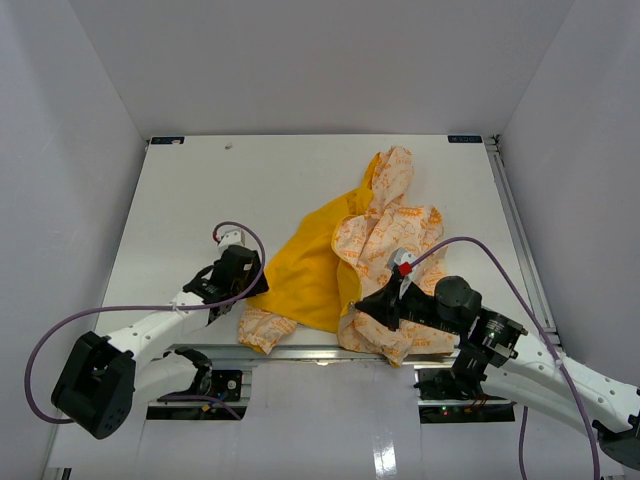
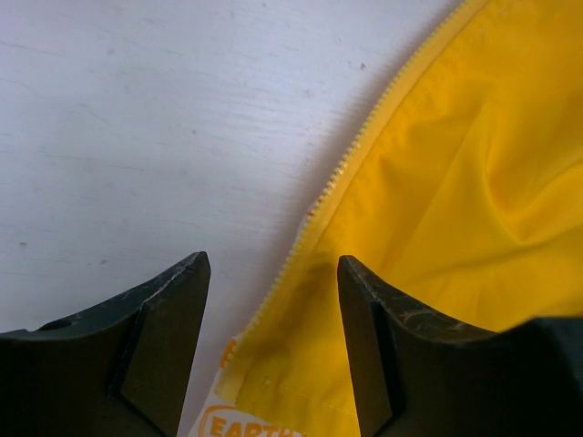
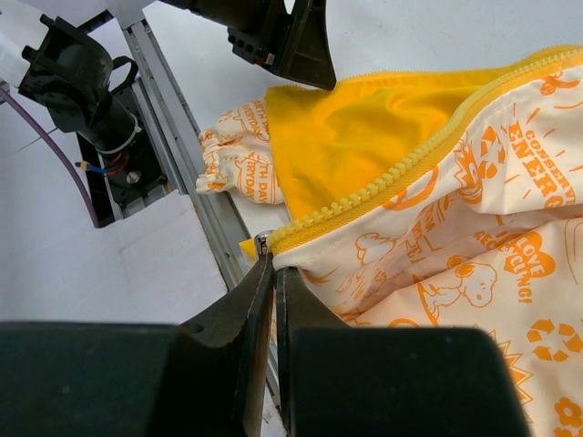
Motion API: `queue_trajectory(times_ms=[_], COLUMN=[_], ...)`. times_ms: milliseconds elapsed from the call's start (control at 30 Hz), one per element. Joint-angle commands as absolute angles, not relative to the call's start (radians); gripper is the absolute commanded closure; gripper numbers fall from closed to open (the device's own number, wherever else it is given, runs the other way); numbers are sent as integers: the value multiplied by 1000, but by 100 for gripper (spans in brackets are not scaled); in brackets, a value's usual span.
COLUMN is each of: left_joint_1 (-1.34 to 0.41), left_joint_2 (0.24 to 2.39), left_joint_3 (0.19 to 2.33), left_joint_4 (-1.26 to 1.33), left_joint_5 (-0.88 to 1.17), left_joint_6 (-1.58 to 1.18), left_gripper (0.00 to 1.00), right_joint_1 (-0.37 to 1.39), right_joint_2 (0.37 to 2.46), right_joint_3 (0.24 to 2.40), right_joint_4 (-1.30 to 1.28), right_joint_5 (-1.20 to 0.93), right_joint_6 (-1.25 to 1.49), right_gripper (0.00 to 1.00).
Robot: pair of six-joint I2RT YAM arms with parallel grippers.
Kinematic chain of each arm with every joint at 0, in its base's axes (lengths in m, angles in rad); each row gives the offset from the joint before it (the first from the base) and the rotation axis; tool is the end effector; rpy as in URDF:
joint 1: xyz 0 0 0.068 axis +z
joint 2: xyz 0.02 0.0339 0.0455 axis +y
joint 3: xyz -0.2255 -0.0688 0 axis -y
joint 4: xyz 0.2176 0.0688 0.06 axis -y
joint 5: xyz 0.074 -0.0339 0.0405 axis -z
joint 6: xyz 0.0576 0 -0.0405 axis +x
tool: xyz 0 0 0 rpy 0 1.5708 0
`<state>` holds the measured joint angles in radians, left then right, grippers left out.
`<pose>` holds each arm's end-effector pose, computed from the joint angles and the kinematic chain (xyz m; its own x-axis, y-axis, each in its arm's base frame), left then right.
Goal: Zip up the jacket
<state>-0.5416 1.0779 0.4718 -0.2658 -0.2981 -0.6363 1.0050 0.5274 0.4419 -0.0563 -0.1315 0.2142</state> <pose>0.1881 -0.0934 0.1387 -0.7242 -0.2272 -0.6511 -0.1237 0.9717 -0.2015 0.0884 0.1533 0.2497 -0.2667 -0.0269 -0.9634 -0.8696 0.4376 0.2285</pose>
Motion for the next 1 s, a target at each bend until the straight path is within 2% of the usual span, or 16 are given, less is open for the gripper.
queue_trajectory(times_ms=[0,100,167,233,300,433,600,900,967], left_joint_1=[-532,-532,-532,-532,-532,-532,-532,-533,-534], left_joint_2=[1085,1065,1039,1008,983,975,1011,1003,996], left_joint_3=[443,445,448,451,460,492,519,525,534], left_joint_4=[-179,-160,-159,-166,-181,-212,-243,-246,-253], left_joint_5=[-85,-31,-15,-7,-2,34,22,18,15], left_joint_6=[-615,-599,-599,-602,-603,-597,-590,-587,-584], left_gripper=[38,53,75,90,95,92,69,66,63], right_joint_1=[1003,1003,1004,1004,1003,1003,1003,1003,1005], right_joint_2=[512,501,503,513,525,543,534,533,532], right_joint_3=[445,439,437,438,439,442,439,437,437], right_joint_4=[-25,-25,-24,-26,-26,-26,-24,-20,-20], right_joint_5=[-141,-132,-125,-116,-117,-123,-126,-132,-133], right_joint_6=[222,222,222,222,220,219,217,216,216], right_gripper=[92,92,92,92,92,92,92,92,92])
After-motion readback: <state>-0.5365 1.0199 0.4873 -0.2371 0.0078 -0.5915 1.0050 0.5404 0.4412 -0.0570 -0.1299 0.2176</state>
